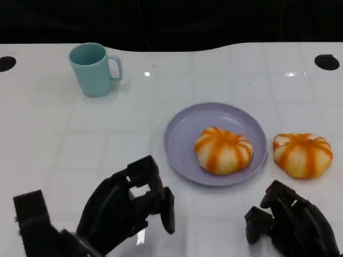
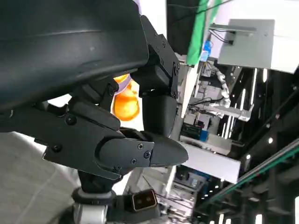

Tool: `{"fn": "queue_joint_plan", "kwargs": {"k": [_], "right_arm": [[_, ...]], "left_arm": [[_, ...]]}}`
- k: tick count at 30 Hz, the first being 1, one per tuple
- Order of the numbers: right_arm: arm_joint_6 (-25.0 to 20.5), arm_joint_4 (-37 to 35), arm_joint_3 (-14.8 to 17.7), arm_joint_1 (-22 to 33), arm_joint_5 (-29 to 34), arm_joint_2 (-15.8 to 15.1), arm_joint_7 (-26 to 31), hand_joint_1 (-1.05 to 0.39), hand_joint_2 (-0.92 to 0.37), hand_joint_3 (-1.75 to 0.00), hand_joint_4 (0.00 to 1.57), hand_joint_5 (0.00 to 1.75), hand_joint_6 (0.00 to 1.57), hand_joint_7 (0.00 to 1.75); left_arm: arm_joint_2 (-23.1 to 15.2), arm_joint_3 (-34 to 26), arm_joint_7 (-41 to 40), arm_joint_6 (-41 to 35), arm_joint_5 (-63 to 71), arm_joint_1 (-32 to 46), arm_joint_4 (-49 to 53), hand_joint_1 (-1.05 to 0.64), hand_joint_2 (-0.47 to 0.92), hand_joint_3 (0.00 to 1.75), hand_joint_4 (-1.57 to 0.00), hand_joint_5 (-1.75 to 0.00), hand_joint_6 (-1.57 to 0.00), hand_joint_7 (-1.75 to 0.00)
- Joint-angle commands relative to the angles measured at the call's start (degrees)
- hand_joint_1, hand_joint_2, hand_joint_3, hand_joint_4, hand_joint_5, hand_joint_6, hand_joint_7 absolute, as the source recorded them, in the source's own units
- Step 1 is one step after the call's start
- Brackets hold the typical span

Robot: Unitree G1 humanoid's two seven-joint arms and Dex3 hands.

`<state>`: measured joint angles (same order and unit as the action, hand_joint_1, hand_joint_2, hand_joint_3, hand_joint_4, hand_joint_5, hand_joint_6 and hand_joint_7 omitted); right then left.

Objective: Grasp the bread from the table and place it into the plate.

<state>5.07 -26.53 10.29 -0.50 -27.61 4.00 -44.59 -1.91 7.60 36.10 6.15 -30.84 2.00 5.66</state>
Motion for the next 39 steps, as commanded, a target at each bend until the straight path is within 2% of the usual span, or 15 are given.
{"fn": "queue_joint_plan", "kwargs": {"k": [1, 14, 39], "right_arm": [[0.05, -0.36, 0.34, -0.07, -0.07, -0.92, 0.34, -0.57, -0.92, -0.24, 0.79, 1.68, 0.69, 1.42], [0.56, -1.49, 0.34, -0.79, 0.22, -0.83, 0.11, -0.56, -0.92, -0.26, 0.78, 1.68, 0.69, 1.42], [0.94, -1.23, 0.2, -0.82, 0.31, -0.47, 0.6, -0.56, -0.92, -0.25, 0.79, 1.66, 0.68, 1.43]], "left_arm": [[0.03, -1.36, 1.19, -1.31, -0.15, 1.79, -0.28, -0.69, 0.92, 0.36, -0.88, -1.75, -0.61, -1.75], [0.75, -4.01, 3.03, -5.26, -1.25, 1.85, -0.78, -0.7, 0.92, 0.28, -0.87, -1.75, -0.63, -1.75], [1.55, -4.95, 5.03, -5.25, -0.36, 1.89, -0.6, -0.7, 0.92, 0.25, -0.88, -1.75, -0.63, -1.75]]}}
